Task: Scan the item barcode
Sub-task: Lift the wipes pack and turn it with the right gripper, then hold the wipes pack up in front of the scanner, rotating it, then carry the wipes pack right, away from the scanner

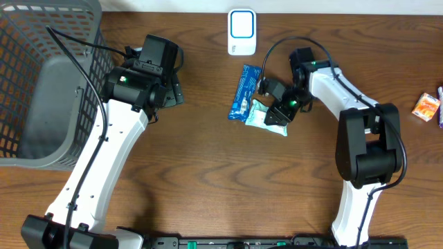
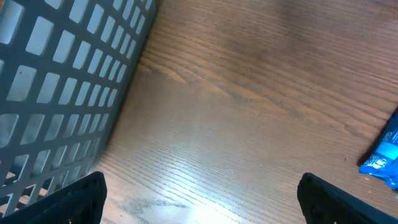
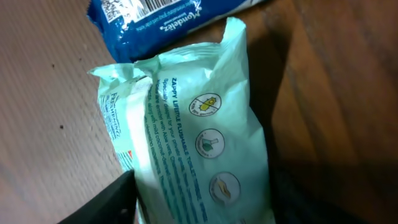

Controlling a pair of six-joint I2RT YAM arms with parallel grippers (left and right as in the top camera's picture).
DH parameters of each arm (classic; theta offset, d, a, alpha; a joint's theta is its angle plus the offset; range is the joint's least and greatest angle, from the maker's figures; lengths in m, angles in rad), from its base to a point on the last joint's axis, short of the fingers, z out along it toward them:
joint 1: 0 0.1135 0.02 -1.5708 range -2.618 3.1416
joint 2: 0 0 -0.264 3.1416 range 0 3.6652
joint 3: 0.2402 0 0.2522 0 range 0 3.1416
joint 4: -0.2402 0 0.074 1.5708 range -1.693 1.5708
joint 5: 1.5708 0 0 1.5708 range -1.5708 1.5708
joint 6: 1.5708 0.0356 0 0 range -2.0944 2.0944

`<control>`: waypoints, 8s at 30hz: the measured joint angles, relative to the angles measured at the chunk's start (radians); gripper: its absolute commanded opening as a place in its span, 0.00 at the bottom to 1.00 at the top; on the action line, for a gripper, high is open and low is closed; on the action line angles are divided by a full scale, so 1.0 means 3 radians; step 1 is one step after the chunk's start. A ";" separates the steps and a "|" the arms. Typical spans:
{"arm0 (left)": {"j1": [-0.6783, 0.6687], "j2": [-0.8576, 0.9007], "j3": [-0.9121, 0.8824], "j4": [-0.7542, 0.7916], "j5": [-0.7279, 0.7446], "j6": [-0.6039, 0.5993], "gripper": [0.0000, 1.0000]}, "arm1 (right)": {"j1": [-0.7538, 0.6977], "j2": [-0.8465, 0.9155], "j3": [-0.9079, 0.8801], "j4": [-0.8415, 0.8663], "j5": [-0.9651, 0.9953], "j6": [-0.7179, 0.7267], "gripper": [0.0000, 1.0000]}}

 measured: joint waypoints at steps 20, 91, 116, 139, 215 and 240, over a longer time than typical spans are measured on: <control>0.0000 0.0000 0.0000 0.0001 0.0000 0.0000 0.98 | -0.0099 -0.0034 -0.0033 0.0359 -0.0079 0.2505 0.11; 0.0000 0.0000 0.0000 0.0001 0.0000 0.0000 0.98 | -0.0397 -0.0950 -0.0361 0.0903 0.1839 0.3140 0.01; 0.0000 0.0000 0.0000 0.0000 0.0000 0.0000 0.98 | 0.0684 0.0042 -0.0315 0.1116 0.4198 0.3263 0.64; 0.0000 0.0000 0.0000 0.0001 0.0000 0.0000 0.98 | 0.0326 -0.0936 -0.0163 0.0591 0.2867 0.3489 0.94; 0.0000 0.0000 0.0000 0.0000 0.0000 0.0000 0.98 | -0.1417 0.0296 -0.0136 0.1039 -0.2583 0.3574 0.01; 0.0000 0.0000 0.0000 0.0001 0.0000 0.0000 0.98 | -0.1596 -0.0725 -0.0135 0.0219 -0.0090 0.3511 0.54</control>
